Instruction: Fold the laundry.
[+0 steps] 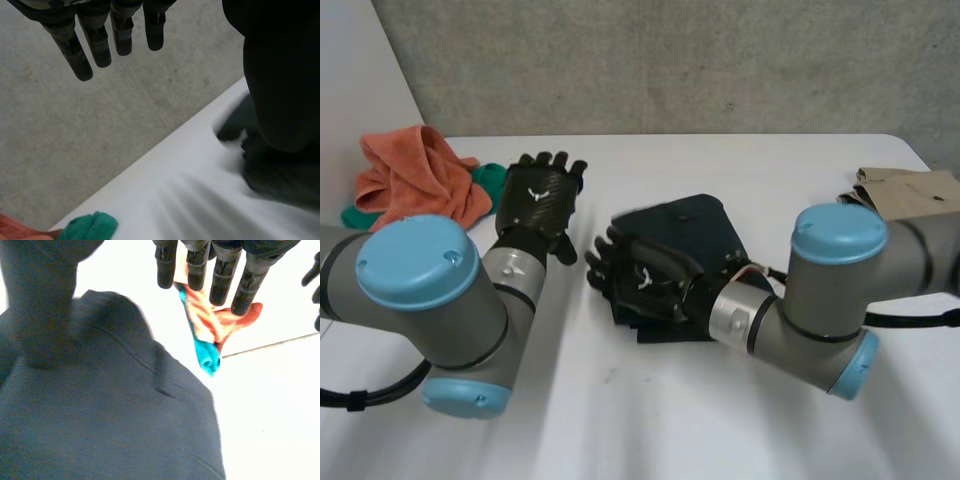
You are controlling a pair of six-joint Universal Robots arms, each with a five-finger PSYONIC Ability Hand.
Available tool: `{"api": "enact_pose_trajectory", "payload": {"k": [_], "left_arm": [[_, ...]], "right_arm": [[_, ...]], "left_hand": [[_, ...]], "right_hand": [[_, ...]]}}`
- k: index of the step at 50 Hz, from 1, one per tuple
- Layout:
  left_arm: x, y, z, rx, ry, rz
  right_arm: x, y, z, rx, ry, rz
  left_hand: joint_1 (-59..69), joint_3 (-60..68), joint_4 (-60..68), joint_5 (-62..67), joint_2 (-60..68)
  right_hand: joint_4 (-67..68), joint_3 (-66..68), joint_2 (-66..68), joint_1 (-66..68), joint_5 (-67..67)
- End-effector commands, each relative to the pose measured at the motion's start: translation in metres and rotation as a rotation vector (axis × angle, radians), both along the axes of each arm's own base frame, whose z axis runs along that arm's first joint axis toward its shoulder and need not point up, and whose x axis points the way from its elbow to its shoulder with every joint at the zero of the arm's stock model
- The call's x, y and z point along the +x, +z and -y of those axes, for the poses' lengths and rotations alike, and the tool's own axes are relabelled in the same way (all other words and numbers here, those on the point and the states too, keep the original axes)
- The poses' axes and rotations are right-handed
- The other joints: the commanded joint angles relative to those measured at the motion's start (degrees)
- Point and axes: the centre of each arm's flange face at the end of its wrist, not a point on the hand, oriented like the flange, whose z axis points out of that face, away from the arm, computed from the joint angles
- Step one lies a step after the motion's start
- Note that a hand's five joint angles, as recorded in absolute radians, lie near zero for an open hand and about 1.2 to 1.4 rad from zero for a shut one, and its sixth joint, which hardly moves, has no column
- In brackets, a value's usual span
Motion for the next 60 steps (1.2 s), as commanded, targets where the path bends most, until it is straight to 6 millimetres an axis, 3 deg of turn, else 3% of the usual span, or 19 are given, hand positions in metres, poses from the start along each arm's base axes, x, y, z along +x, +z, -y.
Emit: {"api": "enact_pose_trajectory", "payload": {"k": [1, 6, 12, 21, 28, 35, 47, 51, 53, 60], "left_arm": [[-0.005, 0.024, 0.016, -0.076, 0.011, -0.04], [-0.021, 0.047, 0.024, -0.144, -0.013, -0.087], [-0.069, 0.05, 0.019, -0.162, -0.122, -0.11], [-0.101, -0.002, 0.017, 0.046, -0.18, 0.035], [-0.099, -0.034, 0.016, 0.157, -0.182, 0.101], [-0.089, -0.06, 0.007, 0.288, -0.178, 0.197], [-0.082, -0.085, 0.004, 0.374, -0.173, 0.269], [-0.082, -0.08, 0.004, 0.364, -0.178, 0.263], [-0.083, -0.066, 0.004, 0.339, -0.178, 0.238], [-0.084, 0.01, 0.002, 0.175, -0.209, 0.099]], "right_arm": [[-0.024, 0.064, 0.023, 0.321, -0.226, 0.253], [-0.075, 0.086, 0.079, 0.551, -0.559, 0.503], [-0.104, 0.094, 0.101, 0.663, -0.698, 0.546], [-0.089, 0.062, 0.125, 0.814, -0.738, 0.437], [-0.065, 0.034, 0.125, 0.894, -0.709, 0.36], [-0.061, -0.001, 0.122, 0.978, -0.72, 0.258], [-0.069, -0.023, 0.126, 0.782, -0.782, 0.099], [-0.068, -0.018, 0.125, 0.736, -0.766, 0.081], [-0.067, -0.013, 0.124, 0.729, -0.763, 0.092], [-0.062, 0.044, 0.113, 0.609, -0.705, 0.267]], "left_hand": [[-0.9, -2.0, -1.6, -2.5, -1.5], [-0.9, -2.0, -1.6, -2.5, -1.5], [0.0, -1.1, -0.7, -1.6, -0.6], [0.1, -0.9, -0.6, -1.5, -0.4], [0.0, -1.1, -0.7, -1.6, -0.6], [-0.4, -1.4, -1.1, -2.0, -1.0], [0.1, -0.9, -0.6, -1.5, -0.4], [0.0, -1.1, -0.7, -1.6, -0.6], [-0.4, -1.4, -1.1, -2.0, -1.0], [-0.9, -2.0, -1.6, -2.5, -1.5]], "right_hand": [[-3.4, -2.4, -2.7, -1.5, -4.0], [-3.4, -2.4, -2.7, -1.5, -4.0], [-3.4, -2.4, -2.7, -1.5, -4.0], [-3.4, -2.4, -2.7, -1.5, -4.0], [-3.4, -2.4, -2.7, -1.5, -4.0], [-3.4, -2.4, -2.7, -1.5, -4.0], [-3.4, -2.4, -2.7, -1.5, -4.0], [-3.4, -2.4, -2.7, -1.5, -4.0], [-3.4, -2.4, -2.7, -1.5, -4.0], [-3.4, -2.4, -2.7, -1.5, -4.0]]}}
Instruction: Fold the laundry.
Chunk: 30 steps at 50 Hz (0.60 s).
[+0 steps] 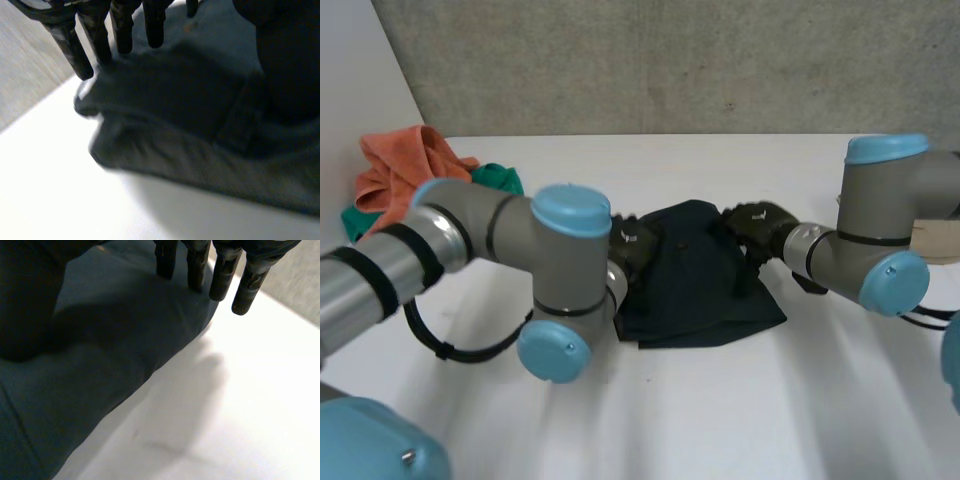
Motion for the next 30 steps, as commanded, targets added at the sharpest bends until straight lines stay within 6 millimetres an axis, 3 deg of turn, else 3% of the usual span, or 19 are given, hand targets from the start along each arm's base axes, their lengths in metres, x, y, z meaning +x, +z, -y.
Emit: {"api": "enact_pose_trajectory", "payload": {"k": [1, 5, 9, 16, 22, 26, 30], "left_arm": [[0.001, 0.078, -0.003, -0.152, -0.028, -0.162], [0.014, 0.119, -0.006, -0.219, -0.063, -0.243], [0.021, 0.149, -0.017, -0.238, -0.162, -0.293], [0.042, 0.166, -0.036, -0.066, -0.299, -0.318], [0.047, 0.166, -0.044, 0.053, -0.4, -0.353], [0.046, 0.165, -0.047, 0.072, -0.435, -0.361], [0.048, 0.164, -0.049, 0.076, -0.434, -0.359]], "right_arm": [[0.004, 0.055, -0.013, -0.169, -0.004, 0.127], [-0.004, 0.086, -0.027, -0.293, -0.016, 0.181], [-0.009, 0.085, -0.045, -0.305, -0.02, 0.187], [-0.021, 0.041, -0.082, -0.182, -0.014, 0.123], [-0.006, 0.01, -0.104, -0.251, 0.049, 0.155], [0.002, -0.023, -0.105, -0.26, 0.072, 0.147], [0.007, -0.04, -0.104, -0.281, 0.092, 0.114]], "left_hand": [[-0.6, -0.7, -1.6, -2.5, -1.5], [-0.6, -0.7, -1.6, -2.5, -1.5], [-0.5, -0.7, -1.6, -2.5, -1.5], [-0.2, -0.3, -1.2, -2.1, -1.1], [0.3, 0.2, -0.7, -1.6, -0.6], [0.6, 0.5, -0.4, -1.3, -0.3], [0.6, 0.5, -0.4, -1.3, -0.3]], "right_hand": [[-3.3, -0.6, -2.5, 0.9, -3.3], [-3.3, -0.6, -2.5, 0.9, -3.3], [-3.3, -0.6, -2.5, 0.9, -3.3], [-3.3, -0.6, -2.5, 0.9, -3.3], [-3.3, -0.6, -2.5, 0.9, -3.3], [-3.3, -0.6, -2.5, 0.9, -3.3], [-3.3, -0.6, -2.5, 0.9, -3.3]]}}
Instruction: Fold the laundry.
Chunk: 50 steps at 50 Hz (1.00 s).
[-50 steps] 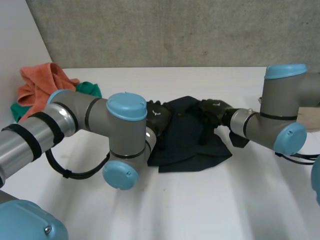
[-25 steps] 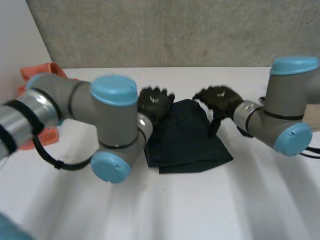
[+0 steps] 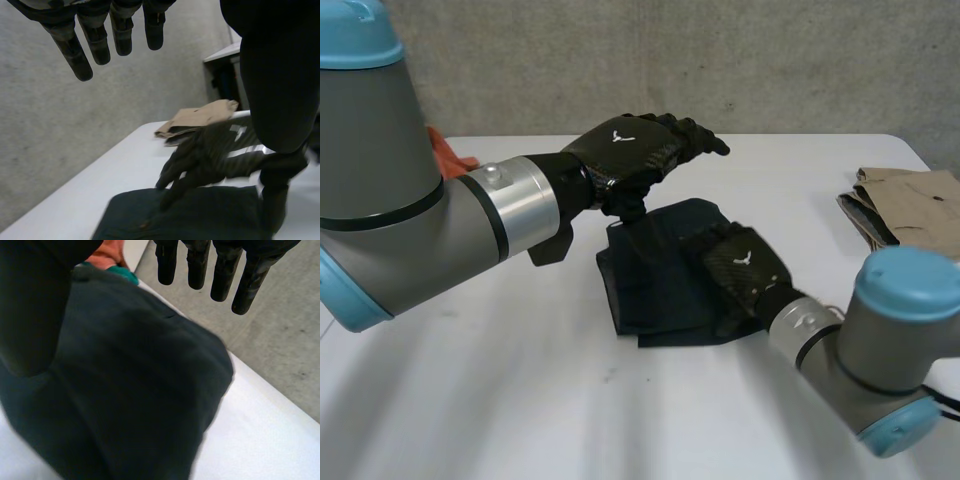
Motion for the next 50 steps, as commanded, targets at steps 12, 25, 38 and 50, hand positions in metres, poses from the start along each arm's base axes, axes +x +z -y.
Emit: {"api": "enact_pose_trajectory", "payload": {"k": [12, 25, 38, 50], "left_arm": [[0.001, -0.005, -0.004, 0.022, -0.02, 0.005], [0.002, -0.007, -0.006, 0.03, -0.018, 0.009], [0.004, -0.009, -0.008, 0.035, -0.018, 0.012], [0.007, -0.007, -0.009, 0.034, -0.012, 0.011]], "right_arm": [[0.025, -0.041, 0.025, -0.146, 0.044, -0.083], [0.047, -0.033, 0.058, -0.225, 0.033, -0.04], [0.057, -0.032, 0.077, -0.22, 0.05, -0.033], [-0.041, 0.022, 0.13, -0.25, -0.09, -0.042]], "left_hand": [[0.8, 0.7, -0.2, -1.1, -0.1], [0.8, 0.7, -0.2, -1.1, -0.1], [0.5, 0.3, -0.6, -1.5, -0.4], [0.5, 0.3, -0.6, -1.5, -0.4]], "right_hand": [[-3.3, -0.6, -2.5, 0.9, -3.1], [-1.9, 0.8, -1.1, 2.3, -1.6], [66.7, 69.4, 67.5, 70.9, 66.9], [66.7, 69.4, 67.5, 70.9, 66.9]]}}
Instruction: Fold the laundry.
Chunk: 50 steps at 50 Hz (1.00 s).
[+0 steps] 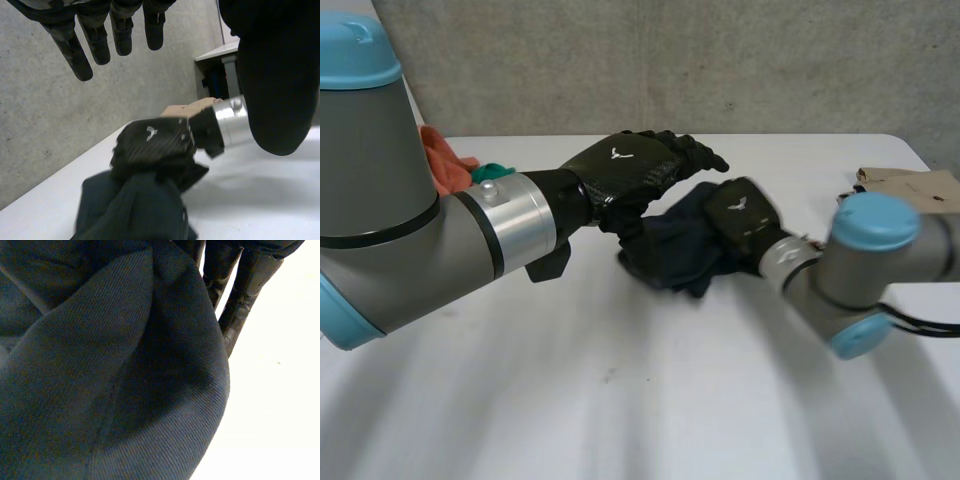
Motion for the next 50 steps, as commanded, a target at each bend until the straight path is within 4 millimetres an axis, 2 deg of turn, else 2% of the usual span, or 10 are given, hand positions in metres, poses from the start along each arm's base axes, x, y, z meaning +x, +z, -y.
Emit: {"api": "enact_pose_trajectory", "payload": {"k": [1, 6, 12, 16, 19, 23, 31, 38, 49, 50], "left_arm": [[0.002, 0.002, -0.002, -0.002, 0.002, -0.002], [0.002, 0.005, -0.003, -0.017, 0.001, -0.01], [0.001, 0.008, -0.004, -0.03, -0.001, -0.02], [0.001, 0.01, -0.005, -0.035, 0.0, -0.024], [0.001, 0.012, -0.007, -0.038, -0.001, -0.025], [0.001, 0.012, -0.007, -0.039, -0.001, -0.026], [0.002, 0.008, -0.007, -0.028, -0.001, -0.019], [0.002, 0.007, -0.008, -0.025, -0.001, -0.017], [-0.003, 0.01, -0.013, -0.024, -0.018, -0.041], [-0.004, 0.01, -0.014, -0.025, -0.019, -0.042]], "right_arm": [[-0.074, 0.033, 0.041, -0.048, -0.125, 0.007], [-0.127, 0.068, 0.074, -0.153, -0.189, 0.023], [-0.163, 0.115, 0.11, -0.353, -0.215, 0.066], [-0.192, 0.138, 0.13, -0.437, -0.235, 0.173], [-0.209, 0.142, 0.142, -0.462, -0.24, 0.246], [-0.237, 0.129, 0.158, -0.451, -0.248, 0.326], [-0.29, 0.058, 0.177, -0.359, -0.325, 0.312], [-0.302, -0.006, 0.171, -0.222, -0.288, 0.258], [-0.328, -0.025, 0.159, -0.142, -0.284, 0.231], [-0.334, -0.024, 0.157, -0.134, -0.303, 0.224]], "left_hand": [[0.5, 0.3, -0.6, -1.5, -0.4], [0.3, 0.2, -0.7, -1.6, -0.6], [0.3, 0.2, -0.7, -1.6, -0.6], [0.3, 0.2, -0.7, -1.6, -0.6], [0.3, 0.2, -0.7, -1.6, -0.6], [0.3, 0.2, -0.7, -1.6, -0.6], [0.5, 0.3, -0.6, -1.5, -0.4], [0.5, 0.3, -0.6, -1.5, -0.4], [0.3, 0.2, -0.7, -1.6, -0.6], [0.3, 0.2, -0.7, -1.6, -0.6]], "right_hand": [[12.3, 15.9, 13.3, 28.6, 19.9], [12.3, 15.9, 13.3, 28.6, 19.9], [12.3, 15.9, 13.3, 28.6, 19.9], [12.3, 15.9, 13.3, 28.6, 19.9], [12.3, 15.9, 13.3, 28.6, 19.9], [12.3, 15.9, 13.3, 28.6, 19.9], [12.3, 15.9, 13.3, 28.6, 19.9], [12.3, 15.9, 13.3, 28.6, 19.9], [12.3, 15.9, 13.3, 28.6, 19.9], [-18.2, -14.6, -17.1, -1.8, -10.5]]}}
